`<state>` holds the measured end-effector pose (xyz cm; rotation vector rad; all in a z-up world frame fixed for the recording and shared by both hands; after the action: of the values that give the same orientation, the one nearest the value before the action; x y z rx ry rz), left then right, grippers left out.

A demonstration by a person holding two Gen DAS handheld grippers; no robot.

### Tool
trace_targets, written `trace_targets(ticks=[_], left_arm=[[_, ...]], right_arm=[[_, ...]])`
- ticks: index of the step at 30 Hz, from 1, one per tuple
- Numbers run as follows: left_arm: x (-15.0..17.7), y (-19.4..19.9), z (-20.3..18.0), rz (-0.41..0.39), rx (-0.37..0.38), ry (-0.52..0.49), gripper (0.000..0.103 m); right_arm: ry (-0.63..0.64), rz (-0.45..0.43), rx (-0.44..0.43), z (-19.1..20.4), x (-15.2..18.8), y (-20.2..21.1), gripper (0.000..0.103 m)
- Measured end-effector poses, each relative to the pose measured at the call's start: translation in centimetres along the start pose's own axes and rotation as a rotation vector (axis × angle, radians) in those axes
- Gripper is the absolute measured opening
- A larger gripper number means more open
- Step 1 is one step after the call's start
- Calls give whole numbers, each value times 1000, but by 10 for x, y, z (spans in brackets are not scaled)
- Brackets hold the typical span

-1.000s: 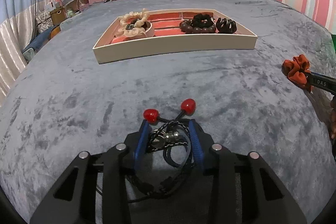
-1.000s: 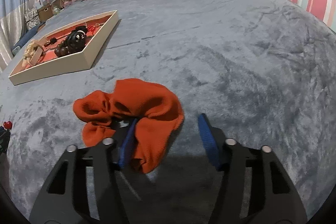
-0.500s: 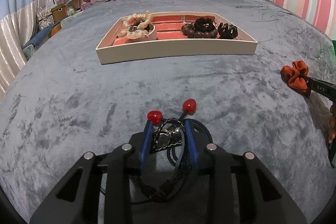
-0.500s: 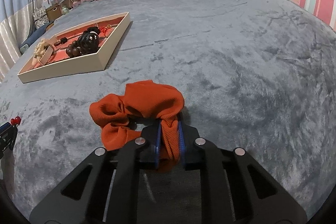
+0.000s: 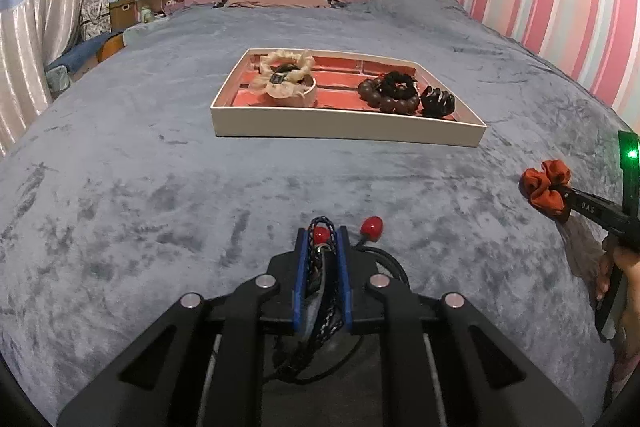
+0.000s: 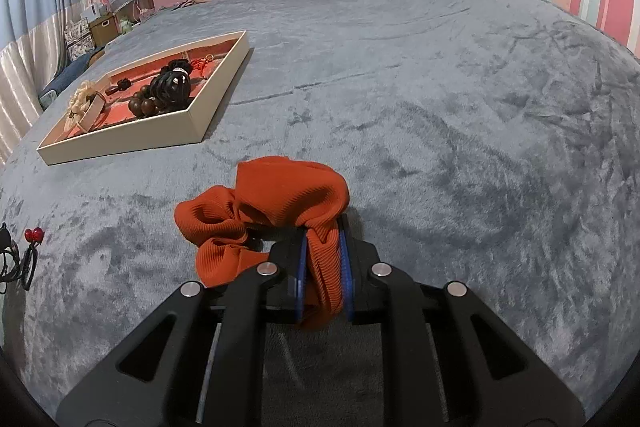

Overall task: Organize jewelry
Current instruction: 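Carry hair tie over tray with left tool while right tool carries orange scrunchie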

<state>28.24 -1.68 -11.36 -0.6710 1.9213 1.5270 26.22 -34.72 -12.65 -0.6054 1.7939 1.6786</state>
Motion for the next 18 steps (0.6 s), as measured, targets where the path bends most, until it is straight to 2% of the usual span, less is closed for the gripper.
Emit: trace_targets(ticks=[6,11,18], left_arm=[[-9,5,-3,-25,27,16,15],[-30,8,-8,-64,17,0,15],[-81,2,-20,-157,11,-26,15]], right_arm=[[2,-27,-2,2,-3,6,13],[20,-70,-4,9,-14,20,12],[20,-161,-33,29,-60,33,12]])
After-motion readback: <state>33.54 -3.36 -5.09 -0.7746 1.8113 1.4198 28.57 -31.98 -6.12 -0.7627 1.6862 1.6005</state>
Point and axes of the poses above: each gripper's, at about its wrist camera, not at the fingertips, and y roughly against the way its jaws point, z to its left, x to its underside, the point moved 4 cm from there along -y, roughly the way its jaws point, and after that the axes turned 5 degrees about y, right-handed, at the moved point
